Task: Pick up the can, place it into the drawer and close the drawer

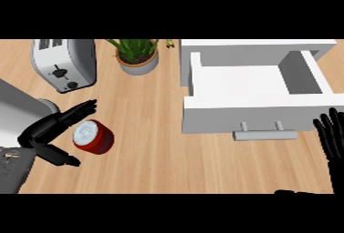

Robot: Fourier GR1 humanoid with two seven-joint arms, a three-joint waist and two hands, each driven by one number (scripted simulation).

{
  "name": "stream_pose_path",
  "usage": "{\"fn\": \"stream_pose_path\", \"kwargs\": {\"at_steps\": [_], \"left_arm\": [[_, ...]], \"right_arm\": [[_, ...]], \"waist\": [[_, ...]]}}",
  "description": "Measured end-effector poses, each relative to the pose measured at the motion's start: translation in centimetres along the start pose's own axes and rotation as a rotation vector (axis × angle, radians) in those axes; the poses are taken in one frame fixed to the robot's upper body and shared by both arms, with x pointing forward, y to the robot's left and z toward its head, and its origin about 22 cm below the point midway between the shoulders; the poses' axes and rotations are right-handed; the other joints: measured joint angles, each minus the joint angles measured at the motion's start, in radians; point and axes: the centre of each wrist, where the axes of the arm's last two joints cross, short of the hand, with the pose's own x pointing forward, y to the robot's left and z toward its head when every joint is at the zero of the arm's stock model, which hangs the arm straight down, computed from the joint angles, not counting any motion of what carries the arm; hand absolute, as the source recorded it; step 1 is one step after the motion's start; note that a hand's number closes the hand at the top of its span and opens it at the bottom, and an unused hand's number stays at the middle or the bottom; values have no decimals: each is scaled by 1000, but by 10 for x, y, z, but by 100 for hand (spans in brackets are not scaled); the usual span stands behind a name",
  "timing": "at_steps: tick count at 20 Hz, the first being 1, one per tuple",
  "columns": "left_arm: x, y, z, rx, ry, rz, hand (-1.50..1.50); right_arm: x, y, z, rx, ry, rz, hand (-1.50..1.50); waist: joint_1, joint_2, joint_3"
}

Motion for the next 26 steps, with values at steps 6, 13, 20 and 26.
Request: {"fn": "stream_pose_path", "kwargs": {"at_steps": [6,13,20,26], "left_arm": [[-16,3,3,13,25,-30,-150],[-32,3,-1,22,59,-39,-150],[-42,-1,-6,15,63,-39,-150],[-46,-4,-15,0,53,-49,-150]], "right_arm": [[4,3,2,4,-8,-1,-150],[7,3,1,3,-16,6,-150],[11,1,3,1,-21,-6,-150],[16,-2,2,-2,-16,-2,-150]], "waist": [[-8,1,-1],[-10,3,-1],[-15,3,-1],[-11,1,1]]}}
